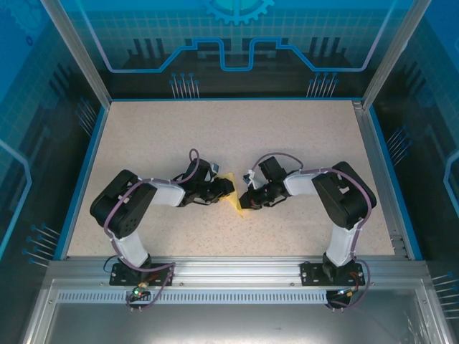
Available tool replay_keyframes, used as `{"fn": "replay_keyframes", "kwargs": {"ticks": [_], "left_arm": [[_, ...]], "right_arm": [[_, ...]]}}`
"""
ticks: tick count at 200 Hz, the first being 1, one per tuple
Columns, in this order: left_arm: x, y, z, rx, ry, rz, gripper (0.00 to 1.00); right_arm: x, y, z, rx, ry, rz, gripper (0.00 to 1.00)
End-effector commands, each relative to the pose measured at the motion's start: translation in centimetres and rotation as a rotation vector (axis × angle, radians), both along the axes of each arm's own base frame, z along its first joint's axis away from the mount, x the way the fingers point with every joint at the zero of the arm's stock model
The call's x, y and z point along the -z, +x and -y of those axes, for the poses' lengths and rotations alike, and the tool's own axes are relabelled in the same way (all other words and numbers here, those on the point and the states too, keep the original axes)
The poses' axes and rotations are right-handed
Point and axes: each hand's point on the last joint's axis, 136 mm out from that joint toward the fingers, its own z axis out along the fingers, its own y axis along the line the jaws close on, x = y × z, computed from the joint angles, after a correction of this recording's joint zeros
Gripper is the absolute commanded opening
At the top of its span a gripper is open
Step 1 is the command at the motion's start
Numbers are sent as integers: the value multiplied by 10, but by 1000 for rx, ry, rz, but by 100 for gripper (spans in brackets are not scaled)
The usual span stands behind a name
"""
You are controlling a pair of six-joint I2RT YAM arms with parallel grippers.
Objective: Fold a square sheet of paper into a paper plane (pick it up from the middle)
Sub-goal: Fold the wing for the fifth time at the center of the table.
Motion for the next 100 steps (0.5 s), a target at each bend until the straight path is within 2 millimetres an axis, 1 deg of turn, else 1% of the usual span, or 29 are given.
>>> {"fn": "replay_keyframes", "kwargs": {"ticks": [1, 18, 36, 49, 78, 100], "left_arm": [[18, -14, -8, -2, 63, -86, 38], [22, -15, -9, -3, 71, -94, 38], [22, -16, -9, -2, 72, -99, 38], [22, -16, -10, -7, 70, -100, 38], [20, -15, -8, -5, 63, -96, 37], [21, -15, -8, -4, 67, -100, 37]], "right_arm": [[19, -18, 14, -11, -48, -83, 7], [17, -16, 11, -7, -26, -92, 10], [11, -16, 8, -4, -2, -96, 11], [3, -14, 6, 0, 14, -80, 14], [-12, -12, 2, -3, 45, -69, 15], [-11, -14, 2, 1, 44, -78, 15]]}}
